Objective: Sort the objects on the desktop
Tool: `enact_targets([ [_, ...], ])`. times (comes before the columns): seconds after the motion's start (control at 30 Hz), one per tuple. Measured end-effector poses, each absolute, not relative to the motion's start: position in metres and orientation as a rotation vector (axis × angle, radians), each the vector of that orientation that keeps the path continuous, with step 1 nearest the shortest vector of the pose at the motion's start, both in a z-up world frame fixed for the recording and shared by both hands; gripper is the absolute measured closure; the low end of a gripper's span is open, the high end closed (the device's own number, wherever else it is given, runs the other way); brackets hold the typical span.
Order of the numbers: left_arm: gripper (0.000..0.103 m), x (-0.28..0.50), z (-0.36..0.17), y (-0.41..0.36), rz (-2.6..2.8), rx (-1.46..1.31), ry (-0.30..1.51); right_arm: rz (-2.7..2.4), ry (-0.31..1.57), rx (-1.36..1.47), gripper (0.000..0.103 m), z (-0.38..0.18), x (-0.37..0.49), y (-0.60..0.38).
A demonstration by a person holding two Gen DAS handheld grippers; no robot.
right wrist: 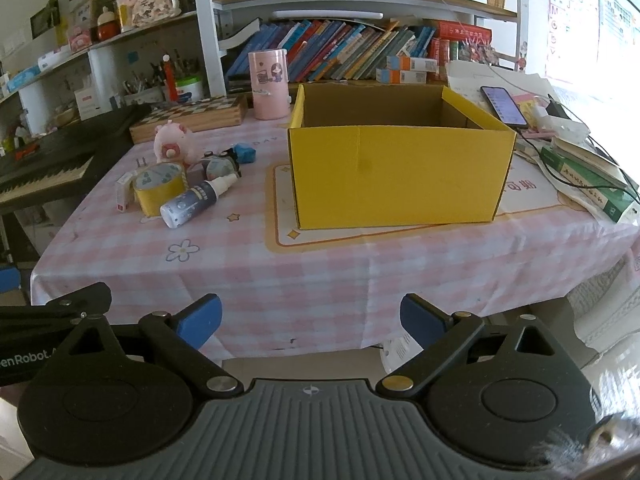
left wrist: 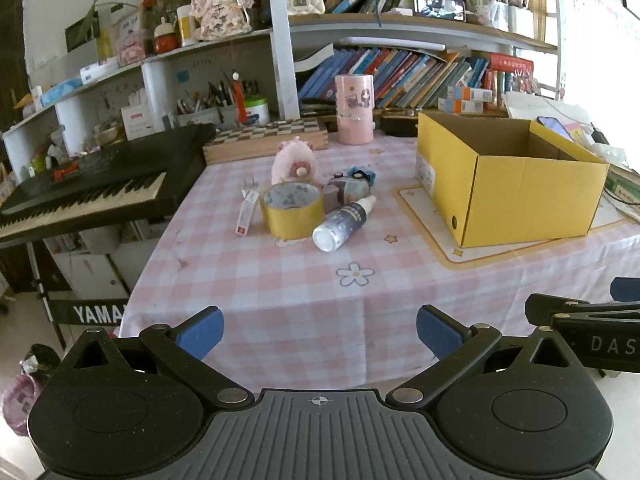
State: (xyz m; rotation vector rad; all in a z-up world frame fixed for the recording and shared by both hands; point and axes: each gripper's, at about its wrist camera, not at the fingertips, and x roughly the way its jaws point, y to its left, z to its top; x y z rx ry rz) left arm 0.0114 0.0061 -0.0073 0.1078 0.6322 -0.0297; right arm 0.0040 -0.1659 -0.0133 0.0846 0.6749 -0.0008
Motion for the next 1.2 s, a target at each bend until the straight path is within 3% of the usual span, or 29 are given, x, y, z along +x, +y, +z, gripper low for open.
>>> enact_targets([
  [1.2, 0.001, 0.020, -0.008, 0.037, 0.057, 0.084, 0.664, 0.143, 0.669, 0.013, 0.022, -0.008, 0.025, -0.128],
])
